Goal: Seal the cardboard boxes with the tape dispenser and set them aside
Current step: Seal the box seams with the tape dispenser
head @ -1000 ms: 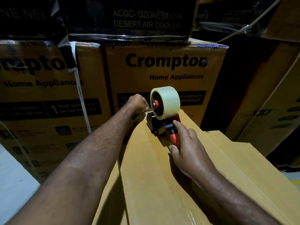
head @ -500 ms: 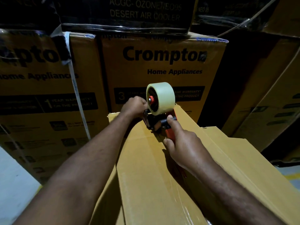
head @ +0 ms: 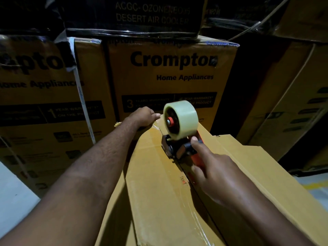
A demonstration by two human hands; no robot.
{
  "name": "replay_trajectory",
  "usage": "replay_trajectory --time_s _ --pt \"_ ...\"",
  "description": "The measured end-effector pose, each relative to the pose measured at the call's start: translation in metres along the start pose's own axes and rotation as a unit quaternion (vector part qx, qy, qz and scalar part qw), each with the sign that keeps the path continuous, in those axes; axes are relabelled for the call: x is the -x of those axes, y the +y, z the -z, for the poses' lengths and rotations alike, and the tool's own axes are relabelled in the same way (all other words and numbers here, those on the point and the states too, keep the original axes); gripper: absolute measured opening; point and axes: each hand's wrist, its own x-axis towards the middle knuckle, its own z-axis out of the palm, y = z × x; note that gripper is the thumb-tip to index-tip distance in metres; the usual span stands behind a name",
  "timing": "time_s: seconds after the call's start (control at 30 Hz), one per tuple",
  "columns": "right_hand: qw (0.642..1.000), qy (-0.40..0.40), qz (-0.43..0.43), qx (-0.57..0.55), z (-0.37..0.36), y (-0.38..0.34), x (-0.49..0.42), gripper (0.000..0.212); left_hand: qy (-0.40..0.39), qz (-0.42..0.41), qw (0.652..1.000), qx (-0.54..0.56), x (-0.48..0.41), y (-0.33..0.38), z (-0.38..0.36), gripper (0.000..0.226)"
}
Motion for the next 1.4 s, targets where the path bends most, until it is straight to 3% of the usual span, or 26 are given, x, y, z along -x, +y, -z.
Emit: replay_trajectory --time_s 0.1,0.2,0.3,0.4,0.47,0.7,0.87,1.07,1.23,1.4 --pt "0.999 -0.033 -0.030 0.014 0.007 0.008 0.041 0.074 -0.004 0.005 1.000 -0.008 0.002 0.004 -0.001 0.038" --pt "0.999 -0.025 -0.039 0.012 0.003 0.008 0.058 0.075 0.001 0.004 0.994 -0.111 0.013 0.012 -0.005 0.044" --pt "0.999 -0.012 -0.036 -0.001 0.001 0.006 0.059 0.075 -0.012 -0.071 0.978 -0.194 0.039 0.022 -0.017 0.062" --pt "0.999 -0.007 -0.039 -0.006 0.004 0.006 0.061 0.074 -0.082 -0.177 0.956 -0.218 0.072 0.026 -0.039 0.063" --pt "0.999 -0.008 -0.036 -0.005 0.004 0.005 0.063 0.074 -0.095 -0.198 0.945 -0.242 0.080 0.025 -0.048 0.062" --pt "0.999 -0.021 -0.045 0.003 0.007 0.006 0.084 0.075 -0.083 -0.182 0.946 -0.253 0.087 0.029 -0.045 0.063" --pt "0.993 -0.078 -0.085 0.027 0.024 0.011 0.139 0.078 -0.078 -0.168 0.951 -0.248 0.097 0.034 -0.043 0.063" --pt "0.993 -0.053 -0.105 0.008 0.022 0.014 0.152 0.074 -0.077 -0.138 0.952 -0.264 0.126 0.058 -0.043 0.066" --pt "0.996 -0.033 -0.086 -0.001 0.017 0.022 0.156 0.073 -0.109 -0.181 0.951 -0.227 0.232 0.071 -0.054 0.057" --pt "0.998 -0.037 -0.042 -0.006 0.018 0.034 0.160 0.076 -0.143 -0.081 0.962 -0.219 0.393 0.100 -0.053 0.067"
